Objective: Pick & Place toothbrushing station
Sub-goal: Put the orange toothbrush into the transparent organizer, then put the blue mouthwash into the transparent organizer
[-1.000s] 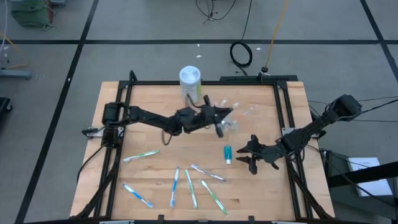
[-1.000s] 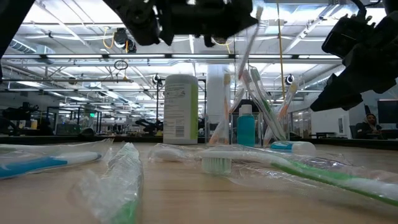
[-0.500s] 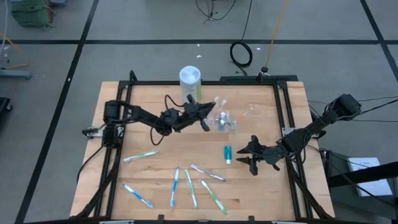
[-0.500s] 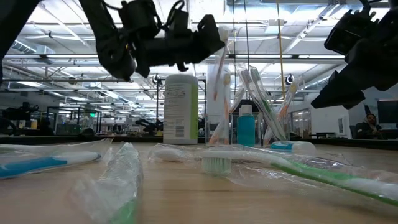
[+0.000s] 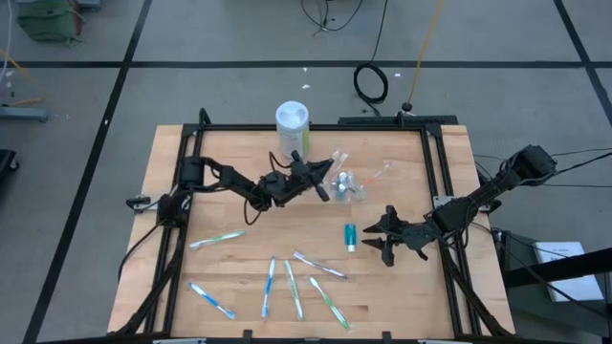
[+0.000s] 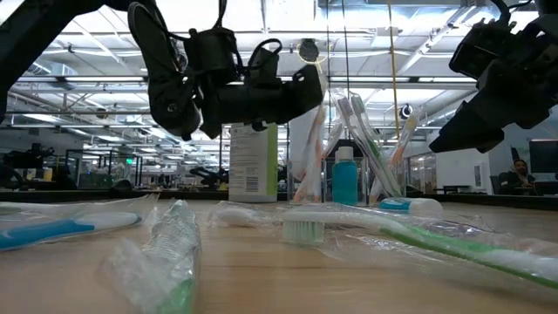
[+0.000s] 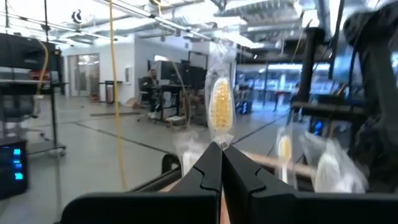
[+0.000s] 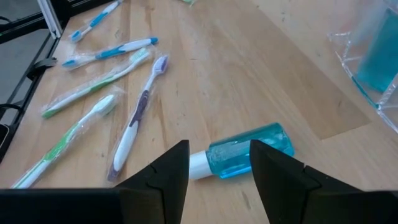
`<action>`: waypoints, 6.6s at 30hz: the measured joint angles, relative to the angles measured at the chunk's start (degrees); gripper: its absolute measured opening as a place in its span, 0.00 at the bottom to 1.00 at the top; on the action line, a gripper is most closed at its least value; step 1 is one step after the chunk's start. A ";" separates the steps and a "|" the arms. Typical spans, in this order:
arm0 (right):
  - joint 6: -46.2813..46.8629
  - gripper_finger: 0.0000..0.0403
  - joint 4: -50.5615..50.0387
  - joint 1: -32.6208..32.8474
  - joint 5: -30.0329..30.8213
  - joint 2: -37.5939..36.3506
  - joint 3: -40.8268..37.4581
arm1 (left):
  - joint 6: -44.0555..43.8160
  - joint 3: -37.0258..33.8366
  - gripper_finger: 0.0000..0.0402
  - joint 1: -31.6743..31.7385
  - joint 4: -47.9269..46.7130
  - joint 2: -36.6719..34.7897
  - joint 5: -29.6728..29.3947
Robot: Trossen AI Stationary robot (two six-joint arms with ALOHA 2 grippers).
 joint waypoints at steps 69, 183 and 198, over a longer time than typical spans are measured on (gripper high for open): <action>-46.81 0.40 -23.42 -2.05 -13.60 17.23 21.27 | 3.23 -0.04 0.44 -11.68 -51.61 -24.50 -18.01; -22.72 0.25 6.50 -12.10 -17.74 26.19 21.05 | 10.69 0.20 0.44 -18.21 -52.80 -24.48 26.33; -21.86 0.25 4.98 -12.14 -18.03 26.19 21.09 | 10.97 20.34 0.44 -19.77 -99.77 -24.39 20.14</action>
